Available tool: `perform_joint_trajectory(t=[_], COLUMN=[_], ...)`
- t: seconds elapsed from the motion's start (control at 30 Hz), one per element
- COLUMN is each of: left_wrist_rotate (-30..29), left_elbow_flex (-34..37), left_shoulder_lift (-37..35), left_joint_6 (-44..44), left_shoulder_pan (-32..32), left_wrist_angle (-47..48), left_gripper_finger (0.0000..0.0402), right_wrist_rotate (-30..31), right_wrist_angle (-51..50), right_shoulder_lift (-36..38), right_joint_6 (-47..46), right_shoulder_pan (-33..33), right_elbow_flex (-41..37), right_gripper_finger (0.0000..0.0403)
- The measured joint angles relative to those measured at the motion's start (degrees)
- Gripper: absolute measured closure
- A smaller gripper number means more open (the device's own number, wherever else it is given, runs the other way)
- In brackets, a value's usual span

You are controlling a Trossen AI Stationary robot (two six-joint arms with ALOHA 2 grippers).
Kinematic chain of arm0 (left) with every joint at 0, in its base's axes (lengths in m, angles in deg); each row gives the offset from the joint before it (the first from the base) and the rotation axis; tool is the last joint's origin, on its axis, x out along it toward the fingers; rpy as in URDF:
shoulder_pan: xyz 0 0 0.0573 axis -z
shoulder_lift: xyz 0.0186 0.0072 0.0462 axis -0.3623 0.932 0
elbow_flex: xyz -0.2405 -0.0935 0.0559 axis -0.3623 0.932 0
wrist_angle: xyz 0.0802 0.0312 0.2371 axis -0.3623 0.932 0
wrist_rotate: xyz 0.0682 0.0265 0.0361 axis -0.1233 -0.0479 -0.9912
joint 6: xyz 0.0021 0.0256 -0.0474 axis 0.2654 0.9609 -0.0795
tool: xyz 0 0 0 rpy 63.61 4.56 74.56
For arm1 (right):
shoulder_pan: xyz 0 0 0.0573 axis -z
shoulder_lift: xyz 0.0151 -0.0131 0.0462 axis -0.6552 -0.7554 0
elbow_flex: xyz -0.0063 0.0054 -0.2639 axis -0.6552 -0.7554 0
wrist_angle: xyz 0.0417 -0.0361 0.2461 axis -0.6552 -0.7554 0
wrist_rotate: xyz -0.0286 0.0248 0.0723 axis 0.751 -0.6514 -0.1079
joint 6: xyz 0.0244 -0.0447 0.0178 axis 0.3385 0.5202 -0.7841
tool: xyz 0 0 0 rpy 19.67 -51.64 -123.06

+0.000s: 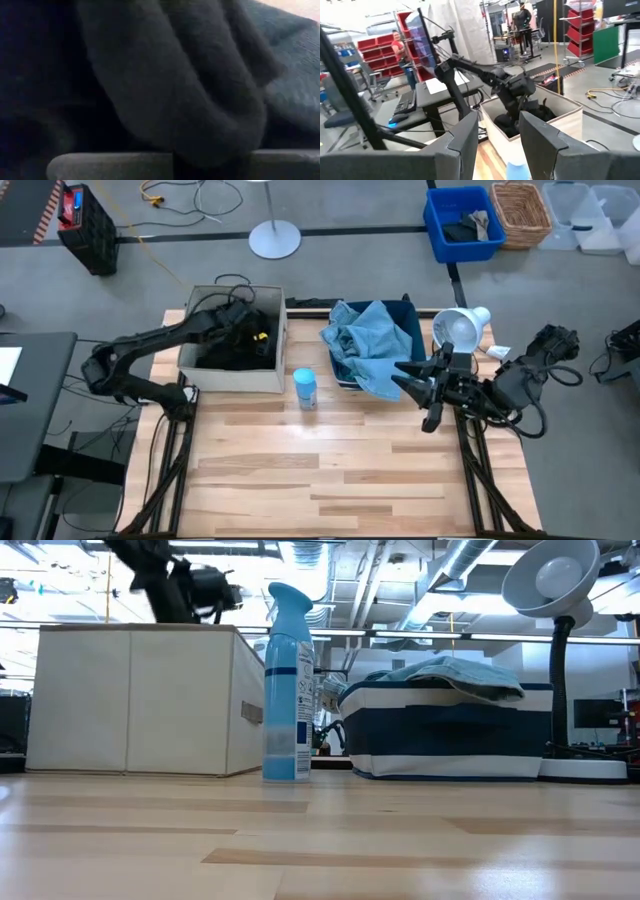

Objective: Sort clothes
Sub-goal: Adjust the black shirt on the laundry organizer

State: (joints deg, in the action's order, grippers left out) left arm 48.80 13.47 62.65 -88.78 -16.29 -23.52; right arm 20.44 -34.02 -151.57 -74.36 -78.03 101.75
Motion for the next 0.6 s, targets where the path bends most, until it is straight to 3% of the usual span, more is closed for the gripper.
perform_joint_trajectory(t=[0.17, 0.37, 0.6], left_wrist_rotate=[8.8, 14.8, 22.0], left_elbow_flex=[7.6, 12.6, 13.0], left_shoulder_lift=[0.3, 0.1, -11.9], left_joint_6=[2.3, 6.9, 7.9], left_shoulder_pan=[-5.2, -7.3, -5.3], left_wrist_angle=[-7.6, -10.3, -23.9], left_gripper_finger=[0.0401, 0.0401, 0.0389], right_wrist_rotate=[0.0, 0.0, -1.8], right_wrist_angle=[0.0, -0.1, 3.2], right_shoulder_lift=[-1.2, -1.9, -3.9], right_joint_6=[-0.1, -2.4, -3.5], right_shoulder_pan=[3.1, 7.3, 12.0], right_elbow_flex=[0.0, 0.0, 0.0], right_gripper_finger=[0.0243, 0.0243, 0.0245])
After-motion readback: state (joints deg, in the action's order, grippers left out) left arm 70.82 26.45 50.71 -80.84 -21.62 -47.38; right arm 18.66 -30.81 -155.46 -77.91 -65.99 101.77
